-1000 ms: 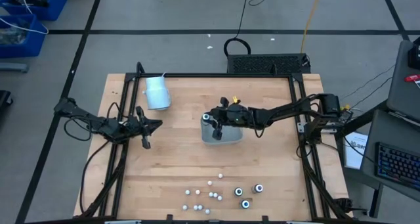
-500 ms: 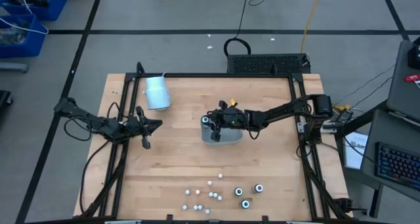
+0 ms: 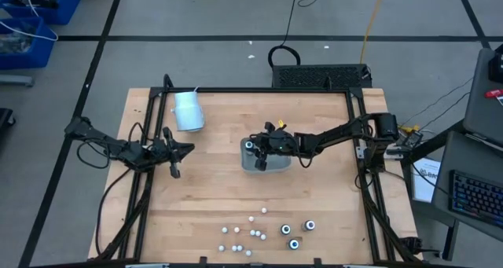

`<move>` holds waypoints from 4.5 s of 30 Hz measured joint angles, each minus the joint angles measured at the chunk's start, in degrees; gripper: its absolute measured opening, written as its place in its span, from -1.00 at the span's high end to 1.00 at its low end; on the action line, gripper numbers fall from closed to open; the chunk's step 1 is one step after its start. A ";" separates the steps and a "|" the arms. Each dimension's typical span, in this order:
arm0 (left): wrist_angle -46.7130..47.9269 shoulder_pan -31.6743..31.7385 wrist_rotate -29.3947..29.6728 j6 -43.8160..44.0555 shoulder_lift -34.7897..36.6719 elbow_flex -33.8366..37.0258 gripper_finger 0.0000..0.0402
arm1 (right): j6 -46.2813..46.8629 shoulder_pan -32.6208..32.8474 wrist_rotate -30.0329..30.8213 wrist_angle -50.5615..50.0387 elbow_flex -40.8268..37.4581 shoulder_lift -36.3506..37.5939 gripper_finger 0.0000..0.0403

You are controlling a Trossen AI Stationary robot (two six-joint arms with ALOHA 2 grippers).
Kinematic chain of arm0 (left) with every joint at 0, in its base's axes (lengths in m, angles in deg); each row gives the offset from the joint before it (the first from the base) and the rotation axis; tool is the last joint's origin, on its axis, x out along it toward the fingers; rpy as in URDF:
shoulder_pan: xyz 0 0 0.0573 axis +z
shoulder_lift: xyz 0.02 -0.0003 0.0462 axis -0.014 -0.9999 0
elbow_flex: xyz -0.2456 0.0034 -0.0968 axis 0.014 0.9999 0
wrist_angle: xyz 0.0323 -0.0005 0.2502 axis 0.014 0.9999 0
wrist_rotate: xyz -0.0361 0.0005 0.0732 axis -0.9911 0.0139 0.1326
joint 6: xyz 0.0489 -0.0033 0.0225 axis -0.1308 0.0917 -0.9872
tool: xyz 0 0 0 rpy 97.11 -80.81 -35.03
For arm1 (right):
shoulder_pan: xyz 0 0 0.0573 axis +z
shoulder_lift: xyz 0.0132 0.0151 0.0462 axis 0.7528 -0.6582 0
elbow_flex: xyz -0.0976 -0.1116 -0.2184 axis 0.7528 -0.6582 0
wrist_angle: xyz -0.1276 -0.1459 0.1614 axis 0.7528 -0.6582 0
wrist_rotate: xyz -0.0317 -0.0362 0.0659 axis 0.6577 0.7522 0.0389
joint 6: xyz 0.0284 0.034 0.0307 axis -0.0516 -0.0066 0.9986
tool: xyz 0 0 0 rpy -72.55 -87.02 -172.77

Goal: Pick & Place food coloring
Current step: Put the green food coloring bottle into the bin, then put the large black food coloring bottle into the bin

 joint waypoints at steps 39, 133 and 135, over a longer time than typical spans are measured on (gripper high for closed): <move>0.69 0.00 -0.02 0.45 0.00 0.02 0.80 | 0.41 -0.02 -2.75 7.70 0.11 -6.05 0.39; 1.73 -0.02 -0.03 0.60 0.00 0.02 0.80 | 0.57 3.43 -22.43 -0.20 -40.12 69.77 1.00; 1.73 0.00 -0.06 2.17 0.00 0.02 0.80 | 0.43 3.43 -22.40 0.73 -41.82 69.76 1.00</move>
